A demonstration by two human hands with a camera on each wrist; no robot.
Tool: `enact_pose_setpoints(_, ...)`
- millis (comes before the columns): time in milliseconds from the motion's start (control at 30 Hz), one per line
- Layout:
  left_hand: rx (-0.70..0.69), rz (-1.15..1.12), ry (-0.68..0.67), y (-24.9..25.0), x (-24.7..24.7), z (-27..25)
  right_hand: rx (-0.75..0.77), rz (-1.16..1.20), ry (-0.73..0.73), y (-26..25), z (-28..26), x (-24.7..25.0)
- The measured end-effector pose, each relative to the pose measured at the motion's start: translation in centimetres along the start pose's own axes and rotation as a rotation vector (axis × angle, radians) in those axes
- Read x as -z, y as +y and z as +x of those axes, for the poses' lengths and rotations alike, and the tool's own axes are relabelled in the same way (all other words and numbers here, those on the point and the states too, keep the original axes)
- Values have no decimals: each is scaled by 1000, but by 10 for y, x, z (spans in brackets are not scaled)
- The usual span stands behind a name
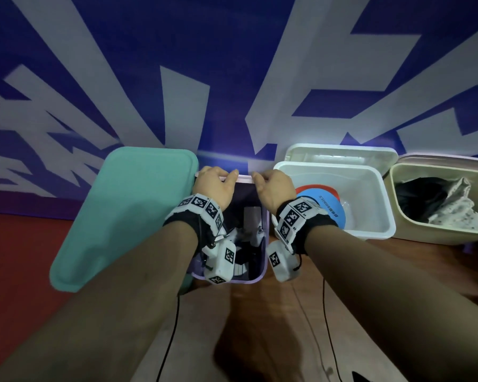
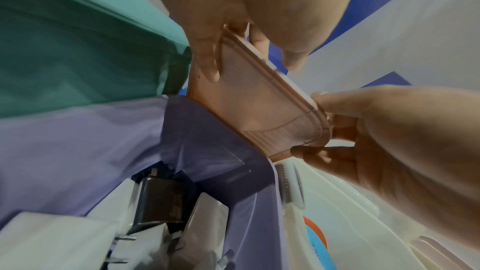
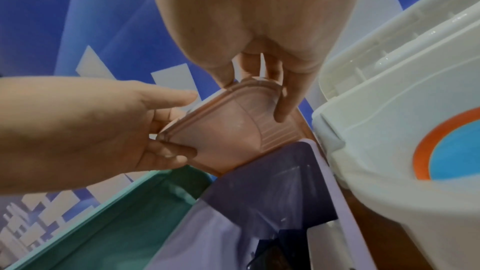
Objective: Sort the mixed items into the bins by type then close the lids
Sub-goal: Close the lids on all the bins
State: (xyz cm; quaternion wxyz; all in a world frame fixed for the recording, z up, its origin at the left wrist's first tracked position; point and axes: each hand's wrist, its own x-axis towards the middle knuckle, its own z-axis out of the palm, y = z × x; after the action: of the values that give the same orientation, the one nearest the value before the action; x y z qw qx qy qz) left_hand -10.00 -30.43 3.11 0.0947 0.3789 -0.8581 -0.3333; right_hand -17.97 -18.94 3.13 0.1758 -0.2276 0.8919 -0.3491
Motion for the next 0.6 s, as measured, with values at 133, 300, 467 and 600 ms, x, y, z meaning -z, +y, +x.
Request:
enact_pose_setpoints(133,-2,-31,-15,-3,7,-17,41,33,32,-3,-17,6)
enact_pose_setpoints(300,29,-16,-26,-13,5,-37,40,18,35,0,-39,4)
enact_pose_setpoints(467,82,28,-137,-30,-1,-58,28,-67,-37,6,-60,-1)
enact_pose_setpoints(600,123,53,-241,-40,-3,-80,4,-89,-113,10,-76,-4)
